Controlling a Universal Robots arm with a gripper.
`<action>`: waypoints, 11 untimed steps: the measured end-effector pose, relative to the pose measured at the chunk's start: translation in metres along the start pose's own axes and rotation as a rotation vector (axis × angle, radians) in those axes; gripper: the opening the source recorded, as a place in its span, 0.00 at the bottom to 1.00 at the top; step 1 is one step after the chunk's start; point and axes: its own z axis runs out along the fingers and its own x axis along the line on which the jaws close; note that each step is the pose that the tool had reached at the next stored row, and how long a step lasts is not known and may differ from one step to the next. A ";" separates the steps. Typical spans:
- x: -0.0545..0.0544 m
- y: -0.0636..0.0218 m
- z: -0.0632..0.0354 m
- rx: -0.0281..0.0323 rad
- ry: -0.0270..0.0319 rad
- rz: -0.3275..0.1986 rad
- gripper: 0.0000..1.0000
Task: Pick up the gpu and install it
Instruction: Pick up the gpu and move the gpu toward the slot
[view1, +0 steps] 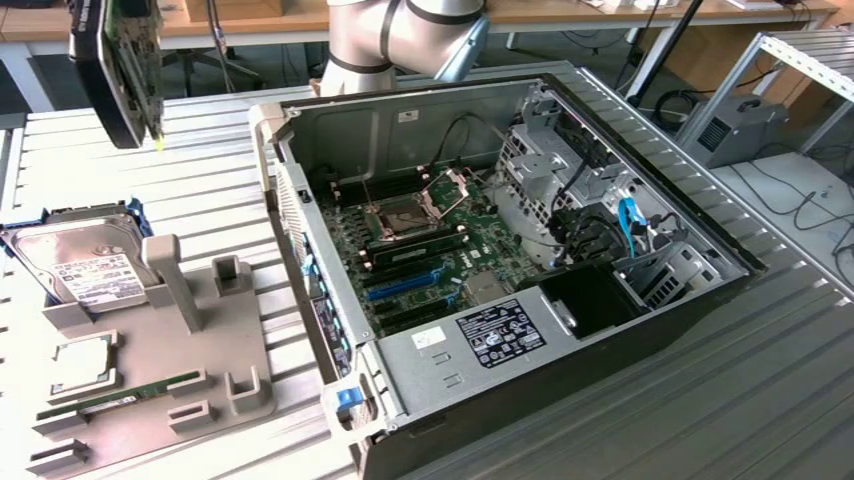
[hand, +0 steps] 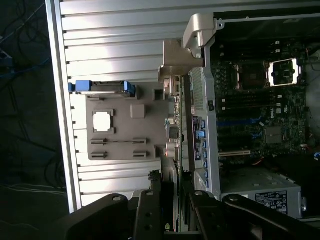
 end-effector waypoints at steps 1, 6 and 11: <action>0.000 -0.0045 0.0019 0.0001 0.0001 0.000 0.26; -0.011 -0.0154 0.0110 0.0002 0.0002 0.000 0.26; -0.037 -0.0184 0.0232 0.0000 0.0001 0.000 0.26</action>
